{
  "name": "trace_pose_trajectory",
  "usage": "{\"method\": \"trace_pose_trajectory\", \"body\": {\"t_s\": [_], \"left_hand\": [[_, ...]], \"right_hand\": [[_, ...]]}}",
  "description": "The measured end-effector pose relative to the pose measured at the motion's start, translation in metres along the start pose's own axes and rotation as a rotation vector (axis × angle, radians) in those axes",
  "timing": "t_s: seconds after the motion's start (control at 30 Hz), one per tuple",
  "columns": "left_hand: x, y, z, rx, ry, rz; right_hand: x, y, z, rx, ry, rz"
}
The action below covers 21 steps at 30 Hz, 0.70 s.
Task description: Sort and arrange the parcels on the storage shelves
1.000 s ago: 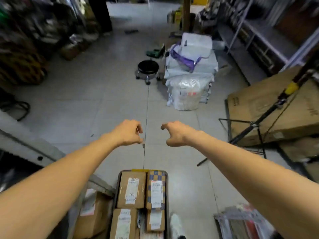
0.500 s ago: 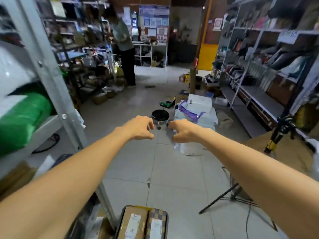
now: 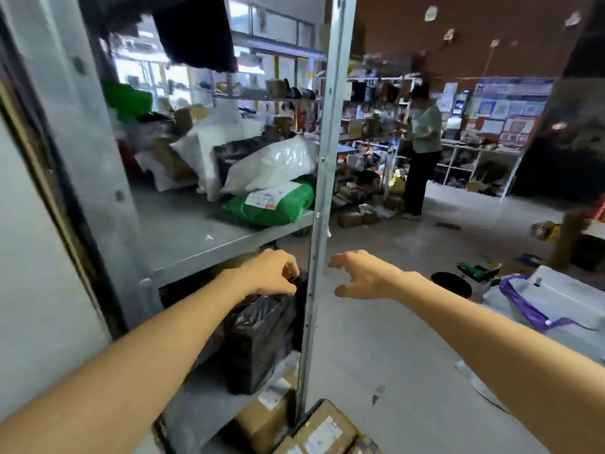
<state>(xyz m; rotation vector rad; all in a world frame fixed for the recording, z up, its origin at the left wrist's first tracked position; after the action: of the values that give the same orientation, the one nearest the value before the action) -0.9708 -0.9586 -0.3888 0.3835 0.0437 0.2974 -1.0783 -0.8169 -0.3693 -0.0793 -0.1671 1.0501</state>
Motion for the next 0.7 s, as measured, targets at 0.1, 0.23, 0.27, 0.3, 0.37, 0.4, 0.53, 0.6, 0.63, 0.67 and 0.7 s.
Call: {"method": "trace_pose_trajectory", "body": {"t_s": [0.1,0.23,0.27,0.3,0.37,0.4,0.53,0.6,0.63,0.67,0.7], "left_hand": [[0.068,-0.025,0.013,-0.003,0.033,0.074],[0.165,-0.049,0.030,0.029,0.094,0.187],[0.193,-0.055,0.034,0.030,0.109,0.225],[0.224,-0.063,0.037,0.040,0.120,0.267],[0.291,-0.079,0.044,0.065,0.150,0.360],[0.325,-0.087,0.049,0.077,0.174,0.409],[0.458,-0.110,0.068,0.089,0.282,0.608],[0.522,-0.118,0.076,0.086,0.336,0.715],[0.554,-0.120,0.079,0.083,0.363,0.767],[0.585,-0.120,0.082,0.071,0.388,0.819],[0.615,-0.119,0.086,0.057,0.411,0.866]], "right_hand": [[0.013,-0.057,-0.002,0.028,-0.014,0.102],[0.025,-0.131,-0.011,0.087,-0.021,0.252],[0.031,-0.154,-0.012,0.080,-0.012,0.289],[0.041,-0.181,-0.011,0.061,-0.005,0.336],[0.059,-0.240,-0.014,0.028,-0.034,0.436],[0.069,-0.272,-0.016,0.016,-0.060,0.486],[0.108,-0.395,-0.030,-0.039,-0.123,0.697],[0.133,-0.456,-0.038,-0.033,-0.134,0.823],[0.148,-0.485,-0.042,-0.024,-0.135,0.891],[0.164,-0.513,-0.045,-0.013,-0.142,0.957],[0.180,-0.540,-0.047,-0.009,-0.149,1.030]]}}
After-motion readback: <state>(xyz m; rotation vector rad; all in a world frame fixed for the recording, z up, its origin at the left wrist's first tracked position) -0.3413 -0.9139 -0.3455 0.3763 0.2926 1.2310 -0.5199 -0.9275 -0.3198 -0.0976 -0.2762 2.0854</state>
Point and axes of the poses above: each hand's wrist, its own x-axis away from the middle knuckle, its own z-axis out of the back of the hand, y = z × x, the point moved 5 cm from there along -x, towards the middle knuckle, and after that the axes turned 6 degrees about -z, right-handed, at the moved point
